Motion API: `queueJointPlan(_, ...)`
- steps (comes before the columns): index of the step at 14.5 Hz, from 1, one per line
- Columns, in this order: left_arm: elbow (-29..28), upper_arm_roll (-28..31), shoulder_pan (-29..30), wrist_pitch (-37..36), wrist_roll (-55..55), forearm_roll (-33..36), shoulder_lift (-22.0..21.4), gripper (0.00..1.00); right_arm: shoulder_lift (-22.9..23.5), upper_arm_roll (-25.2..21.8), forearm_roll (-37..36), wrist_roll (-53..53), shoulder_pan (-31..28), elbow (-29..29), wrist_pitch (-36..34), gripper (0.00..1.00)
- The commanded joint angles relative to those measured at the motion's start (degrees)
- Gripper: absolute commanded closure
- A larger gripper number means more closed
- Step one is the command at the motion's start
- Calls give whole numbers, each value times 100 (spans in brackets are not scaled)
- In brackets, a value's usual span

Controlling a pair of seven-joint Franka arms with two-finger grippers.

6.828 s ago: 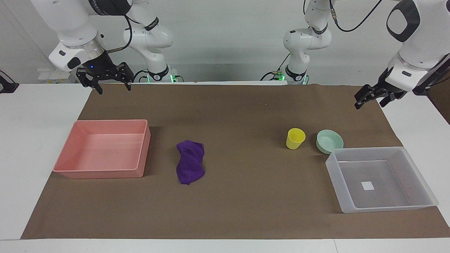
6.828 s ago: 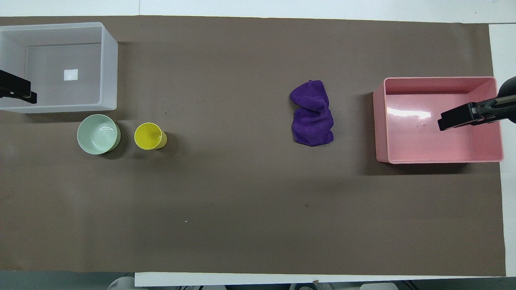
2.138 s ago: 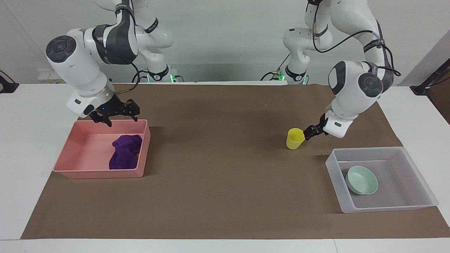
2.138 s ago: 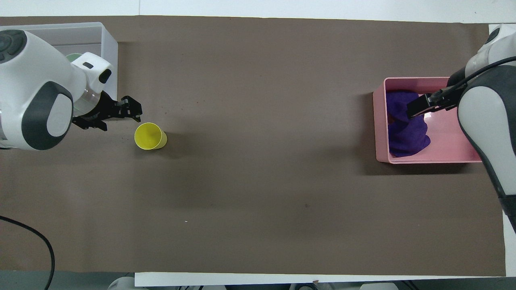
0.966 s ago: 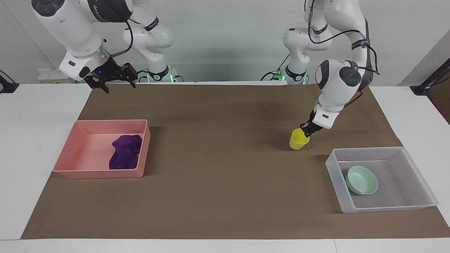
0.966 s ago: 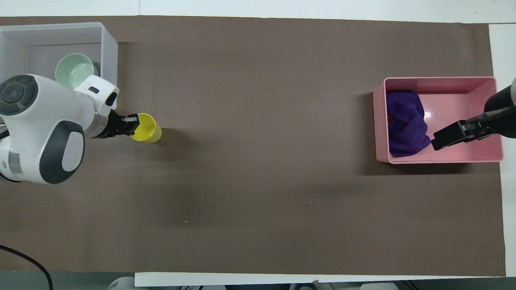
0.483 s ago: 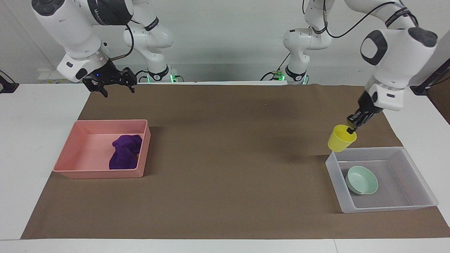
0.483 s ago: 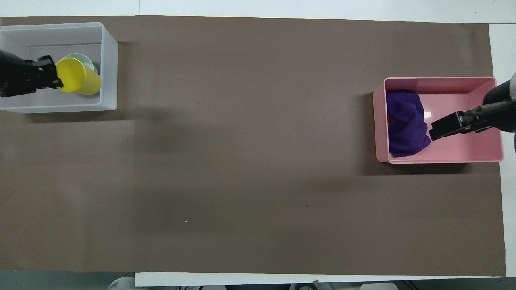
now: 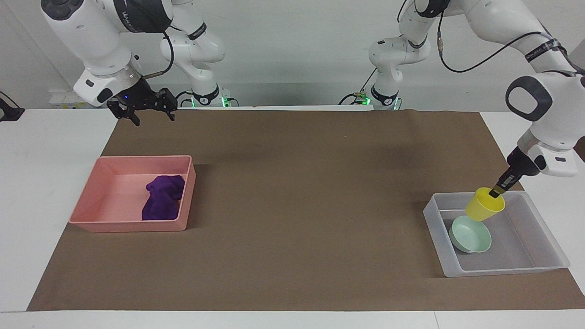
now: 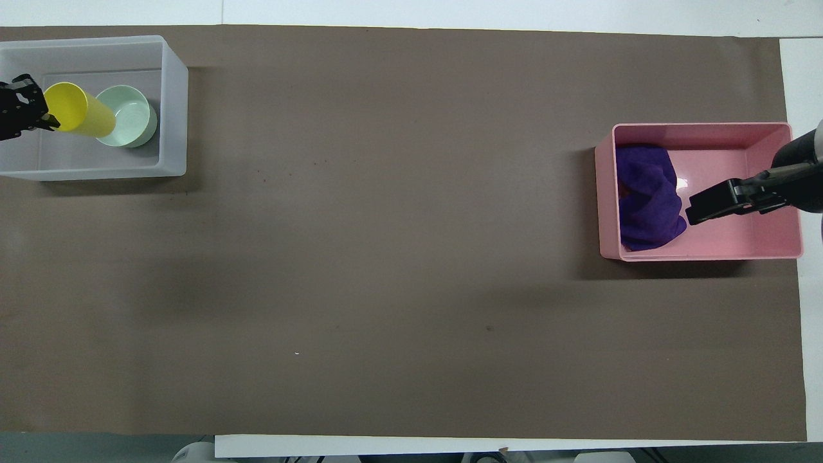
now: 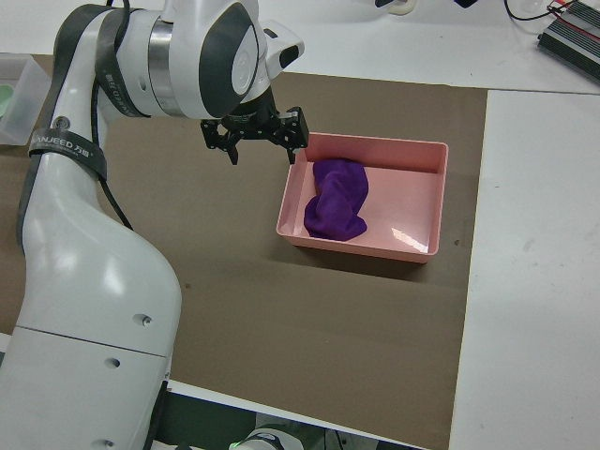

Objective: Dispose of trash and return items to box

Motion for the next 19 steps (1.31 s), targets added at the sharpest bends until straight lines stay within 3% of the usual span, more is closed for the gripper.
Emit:
queueJointPlan(1, 137, -20, 67, 462, -26, -60, 418, 100, -164, 40, -76, 77, -39, -198, 129, 1)
queueJointPlan(4, -223, -20, -30, 754, -9, -42, 551, 99, -155, 32, -76, 77, -47, -198, 138, 1)
queueJointPlan(5, -258, -20, 22, 702, 9, -16, 534, 88, -155, 32, -76, 85, -47, -198, 138, 1)
queueJointPlan(7, -32, -20, -38, 343, 0, 28, 534, 25, -155, 32, -76, 77, -56, -198, 146, 1)
queueJointPlan(8, 83, -29, -126, 202, -26, 37, 481, 4, -155, 32, -76, 68, -56, -198, 138, 1)
queueJointPlan(10, 32, -29, -381, 17, -44, 37, 61, 0, -155, 32, -76, 77, -39, -198, 146, 1)
queueJointPlan(13, 23, -64, -600, -1184, 235, 89, -607, 0, -155, 32, -76, 77, -39, -181, 146, 1)
queueJointPlan(16, -266, -64, -733, -2047, 938, 107, -1546, 0, -155, 32, -76, 77, -47, -181, 138, 1)
queueJointPlan(18, -434, -90, -881, -2303, 1534, 710, -2057, 0, -155, 32, -76, 77, -56, -181, 138, 1)
queueJointPlan(19, -391, -91, -961, -2400, 1956, 931, -2094, 0, -155, 32, -76, 77, -56, -181, 138, 1)
